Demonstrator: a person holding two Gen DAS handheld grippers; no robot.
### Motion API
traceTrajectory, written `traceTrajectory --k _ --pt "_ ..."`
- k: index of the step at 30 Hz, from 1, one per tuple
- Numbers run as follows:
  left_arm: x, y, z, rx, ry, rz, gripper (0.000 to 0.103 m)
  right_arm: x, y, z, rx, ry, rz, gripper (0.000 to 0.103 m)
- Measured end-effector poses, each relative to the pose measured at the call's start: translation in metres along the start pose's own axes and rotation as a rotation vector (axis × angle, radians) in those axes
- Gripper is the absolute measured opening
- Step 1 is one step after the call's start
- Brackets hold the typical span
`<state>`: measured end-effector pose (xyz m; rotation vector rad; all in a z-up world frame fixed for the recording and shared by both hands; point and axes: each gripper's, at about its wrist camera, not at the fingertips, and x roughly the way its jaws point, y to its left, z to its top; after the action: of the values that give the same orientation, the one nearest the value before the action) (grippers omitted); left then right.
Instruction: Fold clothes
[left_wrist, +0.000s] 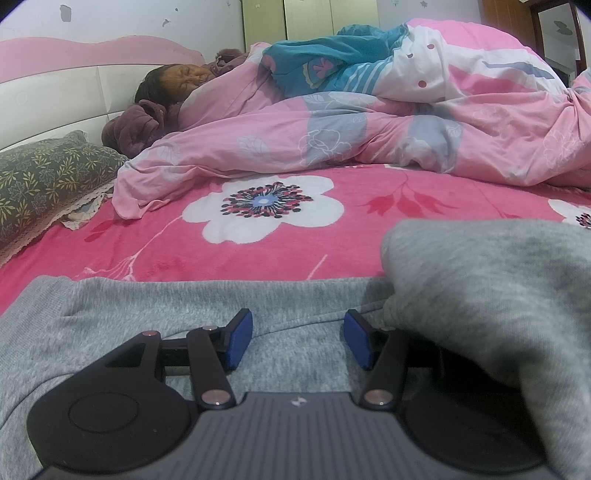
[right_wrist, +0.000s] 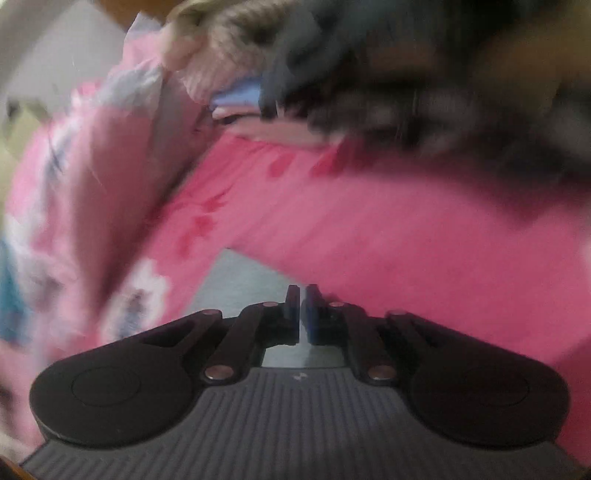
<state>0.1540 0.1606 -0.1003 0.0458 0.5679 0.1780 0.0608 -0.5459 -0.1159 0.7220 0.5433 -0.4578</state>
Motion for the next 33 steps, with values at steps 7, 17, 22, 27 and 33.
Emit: traceTrajectory --k 7,17,22,27,33 --pt "0.0 0.002 0.0 -0.007 0.0 -0.01 0.057 -0.051 0.15 -0.095 -0.363 0.137 0.5 0.033" --pt "0.0 0.007 -0.001 -0.03 -0.004 -0.04 0.061 -0.015 0.335 -0.241 -0.43 0.753 0.954 0.063" --pt "0.0 0.008 -0.001 -0.037 -0.004 -0.049 0.062 0.008 0.349 -0.282 -0.305 0.928 0.958 0.021" --pt "0.001 0.009 0.0 -0.038 -0.003 -0.051 0.063 -0.004 0.319 -0.234 -0.174 0.762 1.002 0.008" --pt "0.001 0.007 0.0 -0.03 -0.003 -0.044 0.063 -0.043 0.215 -0.116 -0.031 0.378 0.965 0.008"
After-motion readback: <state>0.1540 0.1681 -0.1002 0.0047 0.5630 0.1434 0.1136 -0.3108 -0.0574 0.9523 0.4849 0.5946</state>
